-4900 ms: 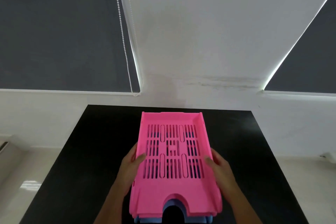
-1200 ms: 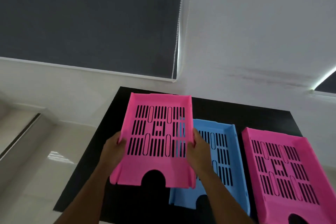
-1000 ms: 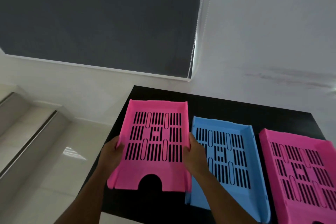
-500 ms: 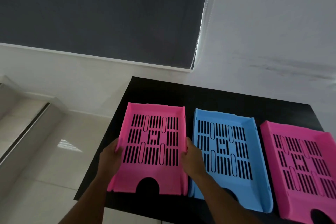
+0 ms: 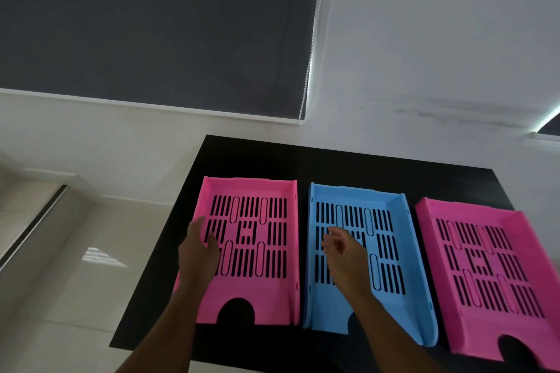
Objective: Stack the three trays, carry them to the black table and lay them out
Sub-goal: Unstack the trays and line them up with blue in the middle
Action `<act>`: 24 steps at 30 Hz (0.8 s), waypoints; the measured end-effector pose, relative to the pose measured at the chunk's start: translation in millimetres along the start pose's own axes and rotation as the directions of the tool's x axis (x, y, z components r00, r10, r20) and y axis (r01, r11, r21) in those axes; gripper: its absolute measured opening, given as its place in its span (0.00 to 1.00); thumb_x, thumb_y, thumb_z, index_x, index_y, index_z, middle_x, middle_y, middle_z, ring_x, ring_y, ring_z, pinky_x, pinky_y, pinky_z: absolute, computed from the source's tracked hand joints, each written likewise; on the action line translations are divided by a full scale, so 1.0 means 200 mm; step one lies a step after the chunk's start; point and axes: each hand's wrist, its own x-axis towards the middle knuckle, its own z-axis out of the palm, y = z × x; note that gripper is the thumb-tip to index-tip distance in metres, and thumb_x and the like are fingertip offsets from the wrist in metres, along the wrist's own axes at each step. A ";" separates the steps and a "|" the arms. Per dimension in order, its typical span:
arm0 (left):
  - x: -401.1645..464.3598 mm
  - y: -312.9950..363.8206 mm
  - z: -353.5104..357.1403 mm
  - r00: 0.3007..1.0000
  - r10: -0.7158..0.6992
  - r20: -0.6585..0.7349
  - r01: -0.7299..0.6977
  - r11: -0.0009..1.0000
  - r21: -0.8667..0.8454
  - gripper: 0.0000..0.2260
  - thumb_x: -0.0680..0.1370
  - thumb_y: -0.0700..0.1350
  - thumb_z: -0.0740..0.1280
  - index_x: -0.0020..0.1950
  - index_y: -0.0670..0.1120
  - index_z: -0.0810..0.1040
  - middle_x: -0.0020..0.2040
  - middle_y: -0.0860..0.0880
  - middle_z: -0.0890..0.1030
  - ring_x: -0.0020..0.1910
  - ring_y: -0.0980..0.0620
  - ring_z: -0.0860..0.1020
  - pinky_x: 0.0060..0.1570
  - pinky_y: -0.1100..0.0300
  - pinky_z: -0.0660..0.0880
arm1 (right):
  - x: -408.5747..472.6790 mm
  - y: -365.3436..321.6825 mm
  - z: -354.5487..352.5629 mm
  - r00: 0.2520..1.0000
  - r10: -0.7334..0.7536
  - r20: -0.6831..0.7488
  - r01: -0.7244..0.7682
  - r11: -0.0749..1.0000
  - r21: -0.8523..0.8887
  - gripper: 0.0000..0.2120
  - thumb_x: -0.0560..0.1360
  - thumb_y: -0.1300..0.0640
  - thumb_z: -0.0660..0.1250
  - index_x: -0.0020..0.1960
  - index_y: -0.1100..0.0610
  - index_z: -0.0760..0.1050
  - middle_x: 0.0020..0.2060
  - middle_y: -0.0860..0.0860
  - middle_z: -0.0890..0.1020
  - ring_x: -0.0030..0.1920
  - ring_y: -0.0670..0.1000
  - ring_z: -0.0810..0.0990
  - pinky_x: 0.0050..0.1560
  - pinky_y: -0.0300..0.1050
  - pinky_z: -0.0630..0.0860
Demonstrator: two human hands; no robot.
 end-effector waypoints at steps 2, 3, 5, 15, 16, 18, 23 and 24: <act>-0.05 0.08 0.10 0.998 0.044 0.051 -0.045 0.999 0.019 0.20 0.81 0.44 0.61 0.73 0.49 0.66 0.57 0.40 0.82 0.45 0.40 0.85 0.40 0.48 0.84 | 0.02 0.05 -0.10 0.996 0.038 -0.085 -0.037 0.999 0.018 0.13 0.80 0.62 0.65 0.64 0.59 0.78 0.53 0.54 0.85 0.52 0.50 0.85 0.45 0.33 0.78; -0.08 0.12 0.15 0.995 0.049 0.086 -0.052 0.998 0.025 0.21 0.81 0.45 0.61 0.74 0.50 0.65 0.61 0.39 0.81 0.49 0.41 0.84 0.46 0.45 0.83 | 0.03 0.07 -0.14 0.990 0.061 -0.128 -0.058 0.998 0.028 0.13 0.80 0.62 0.64 0.64 0.59 0.78 0.53 0.54 0.85 0.53 0.51 0.85 0.46 0.34 0.77; -0.15 0.18 0.28 0.982 0.064 0.180 -0.071 0.997 0.033 0.23 0.81 0.50 0.61 0.76 0.50 0.63 0.69 0.40 0.75 0.61 0.38 0.79 0.63 0.42 0.75 | 0.04 0.12 -0.23 0.972 0.094 -0.214 -0.093 0.996 0.015 0.14 0.80 0.62 0.64 0.64 0.59 0.78 0.54 0.55 0.84 0.54 0.53 0.84 0.49 0.40 0.79; -0.35 0.32 0.71 0.902 0.051 0.429 -0.056 0.998 0.000 0.34 0.79 0.52 0.64 0.79 0.51 0.48 0.72 0.36 0.70 0.69 0.36 0.73 0.68 0.38 0.69 | 0.08 0.51 -0.65 0.851 0.196 -0.488 -0.350 0.903 -0.248 0.25 0.72 0.45 0.70 0.63 0.59 0.72 0.56 0.59 0.80 0.56 0.61 0.80 0.57 0.64 0.80; -0.35 0.31 0.73 0.908 0.049 0.416 -0.060 0.998 0.013 0.34 0.80 0.50 0.64 0.79 0.50 0.47 0.69 0.32 0.72 0.66 0.31 0.73 0.65 0.35 0.71 | 0.08 0.54 -0.68 0.845 0.243 -0.477 -0.405 0.873 -0.272 0.33 0.72 0.41 0.70 0.68 0.61 0.69 0.62 0.61 0.78 0.61 0.63 0.78 0.61 0.66 0.77; -0.36 0.31 0.75 0.914 0.049 0.402 -0.068 0.997 0.033 0.33 0.81 0.46 0.63 0.80 0.48 0.47 0.65 0.27 0.73 0.62 0.25 0.72 0.61 0.33 0.73 | 0.06 0.57 -0.70 0.845 0.326 -0.423 -0.456 0.853 -0.253 0.42 0.73 0.37 0.69 0.75 0.62 0.61 0.70 0.63 0.71 0.68 0.64 0.73 0.67 0.66 0.72; -0.38 0.33 0.78 0.928 0.071 0.366 -0.107 0.991 0.077 0.29 0.82 0.42 0.60 0.79 0.44 0.50 0.57 0.27 0.78 0.45 0.42 0.85 0.47 0.46 0.83 | 0.06 0.66 -0.71 0.906 0.345 -0.246 -0.397 0.893 -0.212 0.41 0.77 0.38 0.63 0.80 0.57 0.52 0.78 0.58 0.64 0.74 0.62 0.68 0.70 0.66 0.68; -0.40 0.34 0.78 0.927 0.072 0.368 -0.107 0.991 0.077 0.28 0.82 0.41 0.60 0.79 0.44 0.51 0.48 0.32 0.81 0.32 0.55 0.82 0.35 0.59 0.82 | 0.07 0.65 -0.71 0.914 0.336 -0.229 -0.384 0.898 -0.214 0.39 0.78 0.41 0.63 0.80 0.57 0.51 0.79 0.58 0.62 0.76 0.62 0.65 0.72 0.65 0.66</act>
